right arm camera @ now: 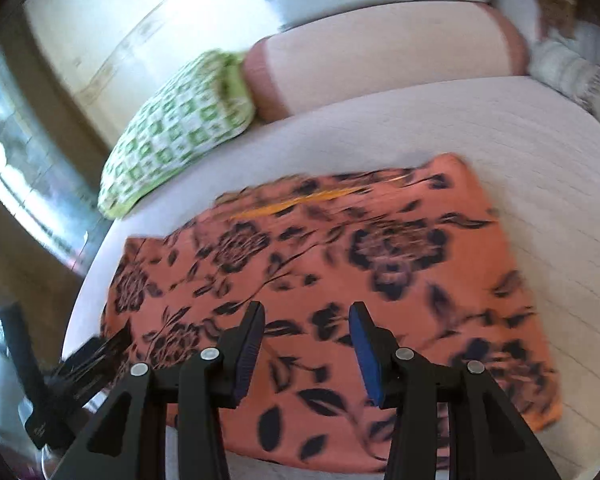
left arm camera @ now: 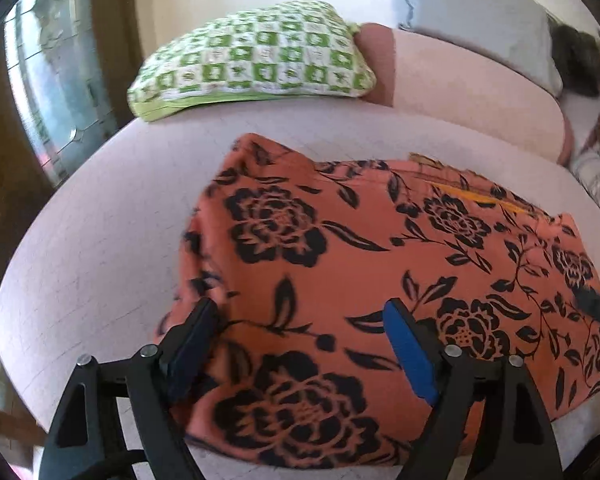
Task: Fold small clothes
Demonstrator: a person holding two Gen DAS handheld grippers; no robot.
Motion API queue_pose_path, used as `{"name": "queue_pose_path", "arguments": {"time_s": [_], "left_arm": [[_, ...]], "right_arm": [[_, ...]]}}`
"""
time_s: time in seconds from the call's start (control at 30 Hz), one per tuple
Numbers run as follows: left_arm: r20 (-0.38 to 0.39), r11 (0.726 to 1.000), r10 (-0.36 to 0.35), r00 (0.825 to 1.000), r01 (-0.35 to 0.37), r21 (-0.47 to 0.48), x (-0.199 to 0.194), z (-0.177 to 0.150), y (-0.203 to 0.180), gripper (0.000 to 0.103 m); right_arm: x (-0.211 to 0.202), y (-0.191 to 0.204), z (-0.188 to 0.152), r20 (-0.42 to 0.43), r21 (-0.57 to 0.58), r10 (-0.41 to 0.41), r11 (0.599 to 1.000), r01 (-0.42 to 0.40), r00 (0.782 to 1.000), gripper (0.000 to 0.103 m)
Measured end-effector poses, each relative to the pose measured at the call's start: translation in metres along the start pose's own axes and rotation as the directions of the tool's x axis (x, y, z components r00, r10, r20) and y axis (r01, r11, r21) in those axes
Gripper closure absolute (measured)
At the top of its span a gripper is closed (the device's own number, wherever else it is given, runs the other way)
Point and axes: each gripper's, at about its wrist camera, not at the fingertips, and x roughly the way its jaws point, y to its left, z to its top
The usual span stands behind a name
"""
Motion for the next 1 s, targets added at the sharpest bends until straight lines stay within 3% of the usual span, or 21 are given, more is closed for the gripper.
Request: {"name": "queue_pose_path", "arguments": {"time_s": [0.1, 0.23, 0.37, 0.5, 0.63, 0.77, 1.0], "left_arm": [[-0.077, 0.999, 0.022, 0.997, -0.019, 0.046, 0.023, -0.002, -0.01, 0.01], [-0.062, 0.997, 0.046, 0.997, -0.042, 0.072, 0.025, 0.0, -0.02, 0.008], [-0.013, 0.997, -0.063, 0.998, 0.062, -0.052, 0.006, 0.004, 0.001, 0.008], [0.051, 0.981, -0.092, 0.994, 0.1, -0.167, -0.019, -0.002, 0.031, 0.008], [0.093, 0.947, -0.149, 0.984, 0.17, -0.274, -0.045, -0.021, 0.059, 0.008], [0.086, 0.912, -0.172, 0.981, 0.192, -0.362, -0.064, -0.05, 0.077, 0.008], [-0.02, 0.779, -0.266, 0.964, 0.203, -0.593, -0.046, -0.083, 0.101, 0.008]], "right_arm": [[0.035, 0.004, -0.014, -0.127, -0.036, -0.035, 0.999, 0.031, 0.991, 0.055], [0.039, 0.014, -0.015, -0.102, -0.106, -0.06, 0.993, 0.049, 0.993, 0.048], [0.031, 0.007, -0.013, -0.068, -0.047, -0.014, 0.999, 0.011, 0.998, 0.048], [0.008, -0.007, -0.01, 0.026, 0.031, 0.018, 0.999, -0.019, 0.999, 0.048], [-0.012, -0.019, -0.008, 0.079, 0.084, 0.077, 0.993, -0.083, 0.994, 0.048], [-0.026, -0.024, -0.011, 0.101, 0.105, 0.127, 0.985, -0.137, 0.987, 0.048], [-0.036, -0.017, -0.014, 0.106, 0.087, 0.17, 0.98, -0.18, 0.98, 0.048]]}}
